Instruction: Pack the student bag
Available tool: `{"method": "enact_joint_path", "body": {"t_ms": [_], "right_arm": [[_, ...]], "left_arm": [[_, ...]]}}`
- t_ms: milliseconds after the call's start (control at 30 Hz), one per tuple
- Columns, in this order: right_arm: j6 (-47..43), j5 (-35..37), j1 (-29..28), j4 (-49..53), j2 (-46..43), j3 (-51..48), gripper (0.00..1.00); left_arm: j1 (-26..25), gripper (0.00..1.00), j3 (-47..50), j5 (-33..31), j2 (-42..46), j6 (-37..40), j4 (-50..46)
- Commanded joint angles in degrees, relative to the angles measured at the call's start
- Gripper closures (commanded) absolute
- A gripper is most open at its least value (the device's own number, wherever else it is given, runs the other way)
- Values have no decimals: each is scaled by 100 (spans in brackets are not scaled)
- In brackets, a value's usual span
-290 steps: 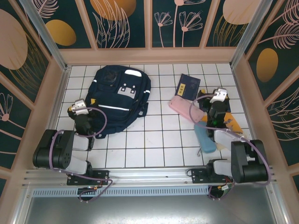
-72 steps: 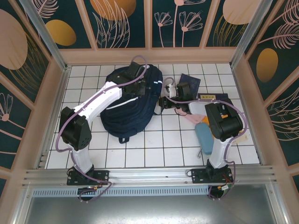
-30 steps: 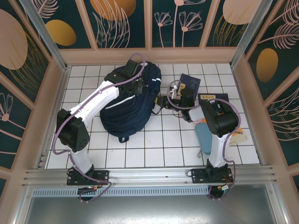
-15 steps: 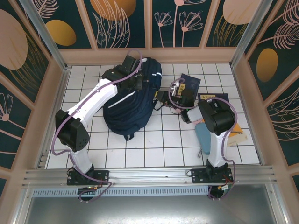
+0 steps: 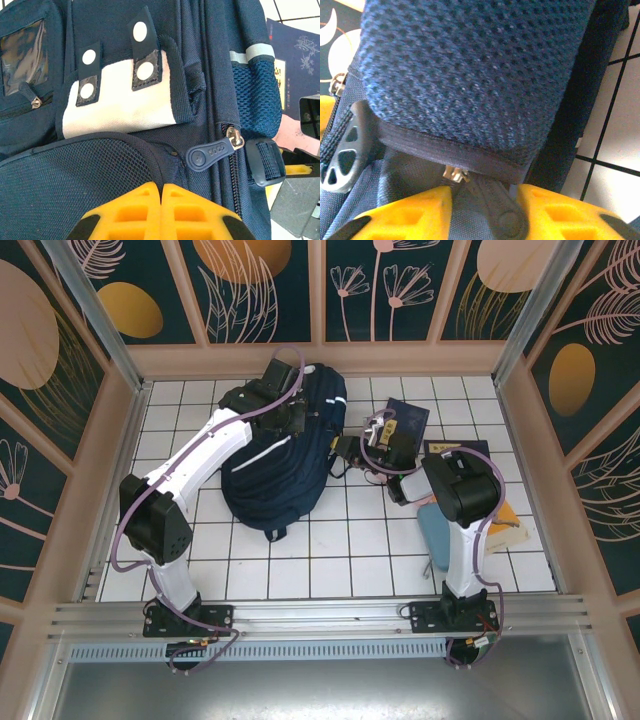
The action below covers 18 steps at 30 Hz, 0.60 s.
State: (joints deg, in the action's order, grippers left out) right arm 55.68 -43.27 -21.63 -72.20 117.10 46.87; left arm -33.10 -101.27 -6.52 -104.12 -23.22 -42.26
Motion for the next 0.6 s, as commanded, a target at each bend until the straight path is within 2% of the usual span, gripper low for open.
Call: {"method": "enact_joint_path", "body": {"t_ms": [0,167,367,567], "right_arm": [[-266,-87,27,-181,-203,-10,66],[-443,-42,16,-13,-411,-288,78],[-913,-66,-43,644,-859,-675,83],[-1572,114,-192,1744,-1301,-846,89]], "left_arm": [[-21,100,-358,-39,93,28,403],[-23,100,-397,-58,19,37,429],[-29,100,-377,-130,-76,54,521],[-22,100,-358,108,-286,-28,773]]}}
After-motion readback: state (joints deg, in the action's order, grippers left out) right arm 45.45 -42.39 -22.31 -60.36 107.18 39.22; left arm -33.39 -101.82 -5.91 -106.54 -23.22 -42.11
